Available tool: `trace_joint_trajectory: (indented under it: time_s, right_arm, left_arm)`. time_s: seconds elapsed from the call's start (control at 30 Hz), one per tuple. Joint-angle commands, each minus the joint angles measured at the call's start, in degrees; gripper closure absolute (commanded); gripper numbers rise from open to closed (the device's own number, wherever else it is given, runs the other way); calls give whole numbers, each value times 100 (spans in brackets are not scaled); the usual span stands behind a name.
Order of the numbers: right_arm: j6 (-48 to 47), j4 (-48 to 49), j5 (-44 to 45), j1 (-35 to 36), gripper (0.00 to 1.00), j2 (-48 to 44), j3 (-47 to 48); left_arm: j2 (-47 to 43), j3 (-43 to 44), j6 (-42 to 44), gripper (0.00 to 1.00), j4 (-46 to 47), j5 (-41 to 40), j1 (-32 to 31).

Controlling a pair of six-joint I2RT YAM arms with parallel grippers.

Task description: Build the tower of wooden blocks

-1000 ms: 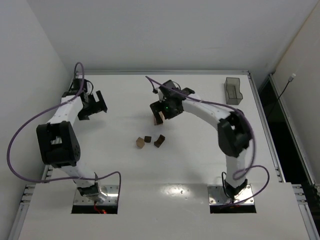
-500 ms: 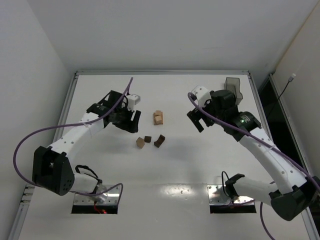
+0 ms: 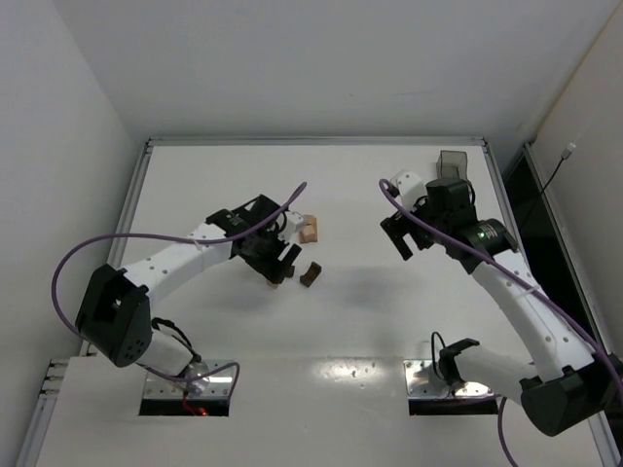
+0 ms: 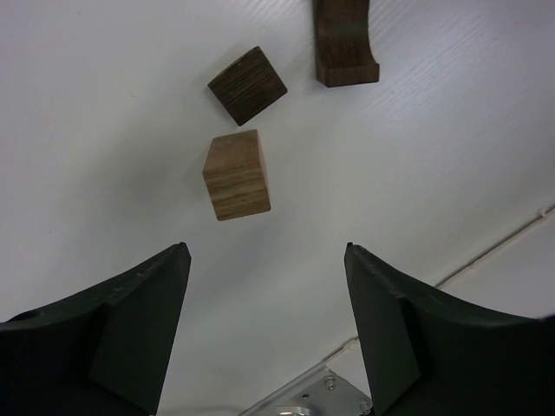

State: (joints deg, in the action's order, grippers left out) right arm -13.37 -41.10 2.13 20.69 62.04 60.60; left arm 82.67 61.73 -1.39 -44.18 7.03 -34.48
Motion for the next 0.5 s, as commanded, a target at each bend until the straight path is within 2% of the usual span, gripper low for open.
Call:
trace_joint_trajectory:
  time_s: [0.0, 0.37, 0.47]
  right_arm:
    - [-43, 50, -195, -74, 11, 9, 22]
    - [9, 50, -371, -179, 11, 177, 128]
    - [9, 50, -432, -232, 11, 238, 180]
  left_arm:
    - [-6, 32, -160, 31, 111, -464, -111]
    - [538, -21, -309, 31, 279, -492, -112]
    - [697, 32, -309, 35, 331, -492, -112]
